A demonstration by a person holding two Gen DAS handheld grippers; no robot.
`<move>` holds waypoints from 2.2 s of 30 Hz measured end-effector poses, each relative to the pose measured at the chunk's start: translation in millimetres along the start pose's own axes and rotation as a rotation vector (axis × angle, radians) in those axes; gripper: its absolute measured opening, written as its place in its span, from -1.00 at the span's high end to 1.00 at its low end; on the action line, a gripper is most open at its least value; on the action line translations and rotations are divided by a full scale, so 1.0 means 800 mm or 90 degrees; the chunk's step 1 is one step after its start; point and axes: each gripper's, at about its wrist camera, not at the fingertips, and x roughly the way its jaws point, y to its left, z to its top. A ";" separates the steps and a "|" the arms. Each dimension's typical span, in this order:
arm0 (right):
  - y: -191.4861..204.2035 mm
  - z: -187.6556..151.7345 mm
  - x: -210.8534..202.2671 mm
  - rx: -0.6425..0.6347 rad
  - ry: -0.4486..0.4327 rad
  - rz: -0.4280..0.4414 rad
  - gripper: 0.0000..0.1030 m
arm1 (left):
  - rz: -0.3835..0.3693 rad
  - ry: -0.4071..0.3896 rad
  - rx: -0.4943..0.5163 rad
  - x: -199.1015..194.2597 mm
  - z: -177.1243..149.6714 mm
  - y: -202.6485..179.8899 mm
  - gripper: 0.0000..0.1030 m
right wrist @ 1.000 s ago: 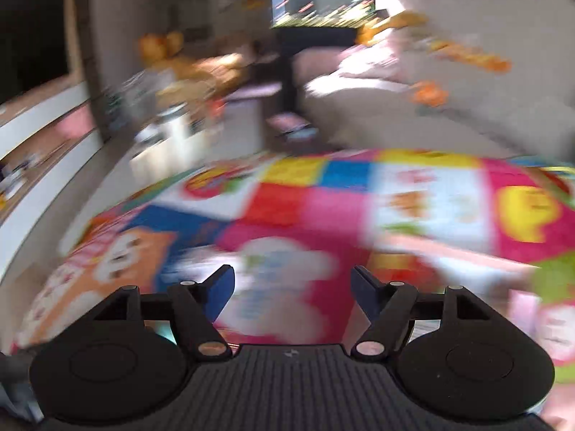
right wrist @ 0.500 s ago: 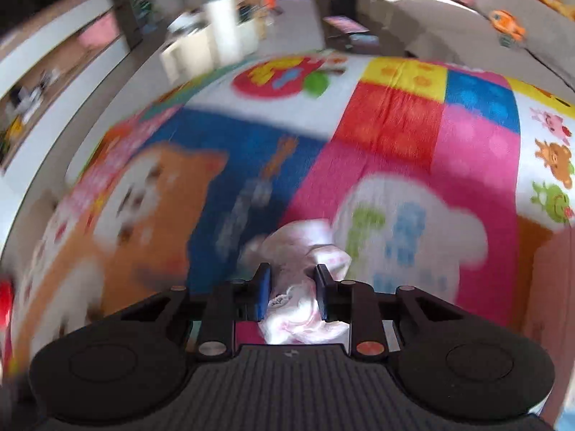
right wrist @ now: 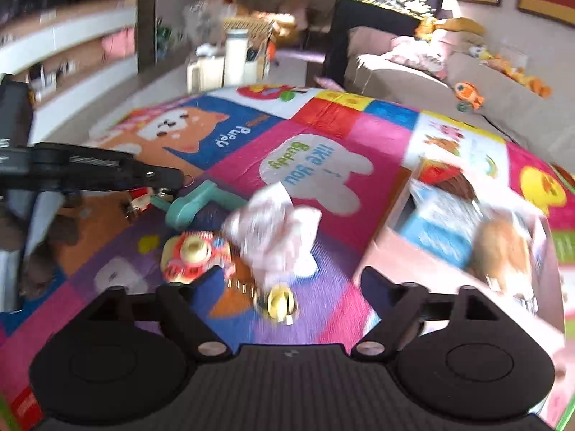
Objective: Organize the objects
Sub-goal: 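Move the left tool back toward the loose toys beside the pink box, then grasp the red Hello Kitty toy with the left tool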
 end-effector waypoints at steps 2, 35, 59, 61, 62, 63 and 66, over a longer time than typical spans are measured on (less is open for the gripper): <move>-0.011 -0.018 -0.009 0.034 -0.004 -0.003 -0.65 | -0.009 0.016 0.005 0.012 -0.001 -0.012 0.06; -0.116 -0.112 -0.016 0.382 -0.070 -0.034 -1.00 | -0.040 0.123 0.389 -0.027 -0.111 -0.167 0.03; -0.133 -0.121 -0.021 0.447 -0.093 -0.052 -1.00 | -0.049 0.118 0.387 0.005 -0.096 -0.179 0.06; -0.133 -0.121 -0.021 0.446 -0.093 -0.052 -1.00 | -0.037 0.131 0.345 0.017 -0.083 -0.170 0.06; -0.133 -0.121 -0.021 0.446 -0.093 -0.052 -1.00 | -0.049 0.140 0.333 0.020 -0.078 -0.168 0.06; -0.133 -0.121 -0.021 0.447 -0.093 -0.051 -1.00 | -0.061 0.146 0.323 0.024 -0.078 -0.168 0.06; -0.133 -0.121 -0.021 0.446 -0.093 -0.051 -1.00 | -0.085 0.163 0.309 0.035 -0.077 -0.171 0.06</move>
